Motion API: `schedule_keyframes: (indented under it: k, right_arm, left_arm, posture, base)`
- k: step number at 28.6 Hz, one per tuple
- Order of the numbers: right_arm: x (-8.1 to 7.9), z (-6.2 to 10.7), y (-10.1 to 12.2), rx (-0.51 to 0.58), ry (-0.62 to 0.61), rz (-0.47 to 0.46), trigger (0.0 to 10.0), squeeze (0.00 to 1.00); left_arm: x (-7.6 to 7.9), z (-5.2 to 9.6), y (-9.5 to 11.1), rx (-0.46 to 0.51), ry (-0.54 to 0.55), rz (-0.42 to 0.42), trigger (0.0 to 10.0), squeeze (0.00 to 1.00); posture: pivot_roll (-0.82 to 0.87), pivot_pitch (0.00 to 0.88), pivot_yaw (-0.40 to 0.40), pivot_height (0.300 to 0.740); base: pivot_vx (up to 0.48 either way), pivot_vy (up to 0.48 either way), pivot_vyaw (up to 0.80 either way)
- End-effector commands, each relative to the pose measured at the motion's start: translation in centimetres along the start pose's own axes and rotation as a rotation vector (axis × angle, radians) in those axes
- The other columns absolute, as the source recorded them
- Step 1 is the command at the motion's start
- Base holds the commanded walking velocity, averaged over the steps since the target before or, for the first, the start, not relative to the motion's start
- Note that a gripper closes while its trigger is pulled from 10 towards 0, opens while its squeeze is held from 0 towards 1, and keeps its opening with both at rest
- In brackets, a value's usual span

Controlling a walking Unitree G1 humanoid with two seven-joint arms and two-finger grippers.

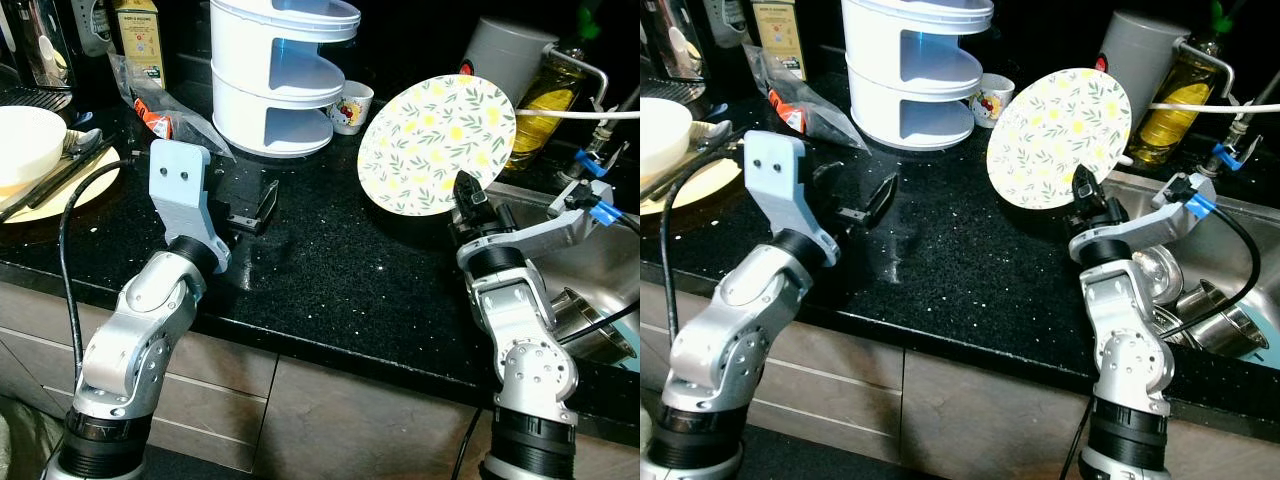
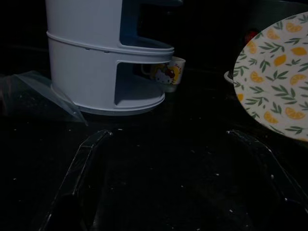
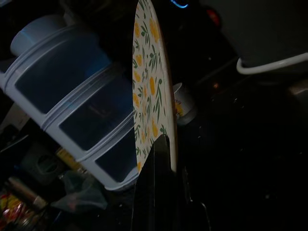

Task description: Kitchen organization

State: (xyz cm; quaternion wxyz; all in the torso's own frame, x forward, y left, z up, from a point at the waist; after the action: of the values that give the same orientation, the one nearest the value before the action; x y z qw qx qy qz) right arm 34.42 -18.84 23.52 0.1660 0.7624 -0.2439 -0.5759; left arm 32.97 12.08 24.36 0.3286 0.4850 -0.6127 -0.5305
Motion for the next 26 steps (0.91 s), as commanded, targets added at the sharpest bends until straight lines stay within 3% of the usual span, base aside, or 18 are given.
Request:
schedule_keyframes:
  k: [1, 17, 26]
  right_arm:
    - [0.7, 0.0, 1.1, 0.044, -0.032, 0.029, 10.0, 0.0]
    - [2.1, -0.5, 2.2, 0.07, -0.113, 0.184, 10.0, 0.0]
    - [2.6, -0.7, 2.8, 0.093, -0.14, 0.221, 10.0, 0.0]
  left_arm:
    - [0.6, 0.0, -0.6, -0.014, -0.018, 0.003, 10.0, 0.0]
    - [0.6, 0.0, -0.8, -0.012, -0.016, -0.005, 10.0, 0.0]
    - [0.6, 0.1, -1.0, -0.015, -0.017, -0.013, 10.0, 0.0]
  posture:
    - [0.08, 0.005, -0.156, 0.74]
    - [0.08, 0.003, -0.159, 0.74]
    - [0.08, 0.001, -0.16, 0.74]
  base:
    - [0.0, 0.0, 0.0]
    - [0.0, 0.0, 0.0]
    - [0.0, 0.0, 0.0]
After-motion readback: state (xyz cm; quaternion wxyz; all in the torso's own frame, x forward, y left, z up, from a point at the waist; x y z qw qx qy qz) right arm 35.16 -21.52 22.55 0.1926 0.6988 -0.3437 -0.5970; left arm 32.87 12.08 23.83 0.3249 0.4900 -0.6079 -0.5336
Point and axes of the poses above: a point about 5 cm out from each wrist's last joint towards the gripper, its own z axis pointing back from the gripper into the wrist, its own y axis along the axis of the wrist's last joint, x = y × z, the point moved 4 cm from there along -z, pointing out of the wrist towards the gripper, and after that the axes turned 8 degrees about -z, right-handed, at the moved point
